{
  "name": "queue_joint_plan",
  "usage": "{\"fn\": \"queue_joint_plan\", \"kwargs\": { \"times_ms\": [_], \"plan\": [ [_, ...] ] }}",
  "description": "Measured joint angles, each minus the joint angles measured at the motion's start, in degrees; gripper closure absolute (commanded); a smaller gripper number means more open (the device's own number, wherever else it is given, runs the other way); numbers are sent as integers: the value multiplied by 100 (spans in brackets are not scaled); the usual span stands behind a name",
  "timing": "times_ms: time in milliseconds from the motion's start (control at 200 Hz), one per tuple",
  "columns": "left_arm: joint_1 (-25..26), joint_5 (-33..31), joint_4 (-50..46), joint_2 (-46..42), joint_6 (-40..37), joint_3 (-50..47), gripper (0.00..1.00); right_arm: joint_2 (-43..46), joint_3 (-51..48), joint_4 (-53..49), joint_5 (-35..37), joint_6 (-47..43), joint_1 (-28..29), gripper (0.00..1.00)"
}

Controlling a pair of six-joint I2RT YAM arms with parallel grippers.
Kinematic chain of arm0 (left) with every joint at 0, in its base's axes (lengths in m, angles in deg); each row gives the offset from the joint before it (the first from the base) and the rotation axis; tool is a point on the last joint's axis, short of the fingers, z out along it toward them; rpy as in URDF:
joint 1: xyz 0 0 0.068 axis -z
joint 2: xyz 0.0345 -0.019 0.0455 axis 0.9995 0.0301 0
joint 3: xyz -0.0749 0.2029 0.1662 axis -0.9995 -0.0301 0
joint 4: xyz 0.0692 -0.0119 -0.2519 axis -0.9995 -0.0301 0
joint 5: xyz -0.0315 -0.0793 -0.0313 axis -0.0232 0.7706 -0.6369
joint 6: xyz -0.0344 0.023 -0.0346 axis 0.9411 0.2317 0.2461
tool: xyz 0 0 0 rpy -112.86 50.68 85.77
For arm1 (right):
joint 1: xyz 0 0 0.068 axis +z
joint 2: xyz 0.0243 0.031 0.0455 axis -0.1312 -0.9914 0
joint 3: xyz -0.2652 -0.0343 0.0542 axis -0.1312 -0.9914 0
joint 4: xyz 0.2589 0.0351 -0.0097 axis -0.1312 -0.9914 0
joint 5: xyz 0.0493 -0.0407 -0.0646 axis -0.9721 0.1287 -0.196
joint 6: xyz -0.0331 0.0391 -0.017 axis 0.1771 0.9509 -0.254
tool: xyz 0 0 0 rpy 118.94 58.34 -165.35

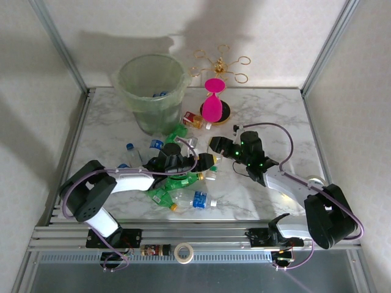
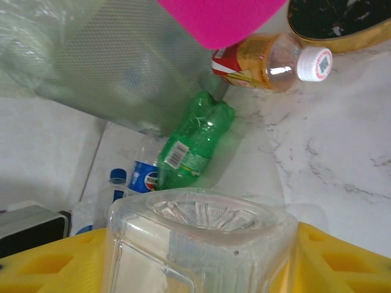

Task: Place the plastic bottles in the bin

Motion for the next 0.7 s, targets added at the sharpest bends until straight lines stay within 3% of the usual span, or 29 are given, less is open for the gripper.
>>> {"fn": "queue_joint_plan", "kwargs": {
  "times_ms": [205, 536, 611, 696],
  "plan": [
    [15, 243, 361, 232, 205, 50, 16, 107, -162, 177, -68, 22, 0, 52],
    [20, 605, 616, 503, 437, 376, 50, 326, -350, 352, -55, 129, -81, 52],
    [20, 638, 643, 505, 463, 385, 56, 343, -354, 356, -33, 127, -81, 49],
    [20, 640, 645, 505, 463, 385, 59, 350, -354, 354, -17, 127, -81, 40]
  ]
}}
